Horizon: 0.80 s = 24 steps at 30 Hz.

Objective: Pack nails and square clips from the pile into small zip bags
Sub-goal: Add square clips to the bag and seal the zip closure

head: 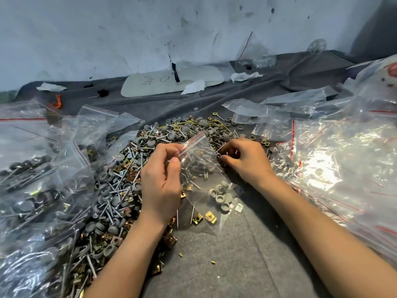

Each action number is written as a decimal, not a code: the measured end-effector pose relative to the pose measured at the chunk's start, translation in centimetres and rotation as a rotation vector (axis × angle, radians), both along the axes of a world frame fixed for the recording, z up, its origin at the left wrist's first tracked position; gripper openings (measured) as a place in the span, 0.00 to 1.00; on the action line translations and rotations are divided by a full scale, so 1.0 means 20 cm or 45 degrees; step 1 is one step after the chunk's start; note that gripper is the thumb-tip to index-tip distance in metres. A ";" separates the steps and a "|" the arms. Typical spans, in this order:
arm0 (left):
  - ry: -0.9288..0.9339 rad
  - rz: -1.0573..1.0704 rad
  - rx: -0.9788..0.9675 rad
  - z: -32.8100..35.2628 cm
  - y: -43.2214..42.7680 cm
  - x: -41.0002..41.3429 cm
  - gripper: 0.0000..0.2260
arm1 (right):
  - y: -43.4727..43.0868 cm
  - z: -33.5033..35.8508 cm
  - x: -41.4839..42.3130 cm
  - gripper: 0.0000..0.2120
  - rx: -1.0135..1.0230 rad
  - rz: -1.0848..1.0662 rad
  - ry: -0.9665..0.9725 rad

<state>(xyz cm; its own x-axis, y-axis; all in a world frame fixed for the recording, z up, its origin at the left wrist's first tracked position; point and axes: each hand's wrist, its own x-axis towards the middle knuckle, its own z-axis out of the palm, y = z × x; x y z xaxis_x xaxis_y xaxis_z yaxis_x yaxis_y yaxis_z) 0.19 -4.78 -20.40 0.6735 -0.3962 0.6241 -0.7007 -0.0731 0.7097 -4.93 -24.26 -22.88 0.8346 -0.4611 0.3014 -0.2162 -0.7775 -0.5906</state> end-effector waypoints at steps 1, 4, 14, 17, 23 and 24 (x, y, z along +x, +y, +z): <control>0.007 -0.004 0.003 0.00 0.00 0.00 0.10 | 0.00 0.00 0.01 0.08 -0.018 -0.009 -0.015; -0.007 -0.015 0.020 0.00 0.00 -0.01 0.08 | 0.01 0.00 0.02 0.07 -0.079 -0.022 -0.041; -0.189 -0.035 0.126 0.00 -0.01 -0.02 0.08 | 0.04 -0.02 0.03 0.06 -0.153 -0.058 -0.041; -0.221 -0.034 0.123 0.00 -0.01 -0.02 0.06 | 0.03 -0.02 0.03 0.06 -0.138 -0.017 -0.047; -0.194 -0.021 0.108 -0.01 -0.01 -0.01 0.06 | 0.05 0.03 0.01 0.03 0.039 -0.025 -0.286; -0.193 -0.030 0.110 -0.01 -0.01 -0.01 0.07 | 0.06 0.04 0.00 0.03 0.126 -0.029 -0.358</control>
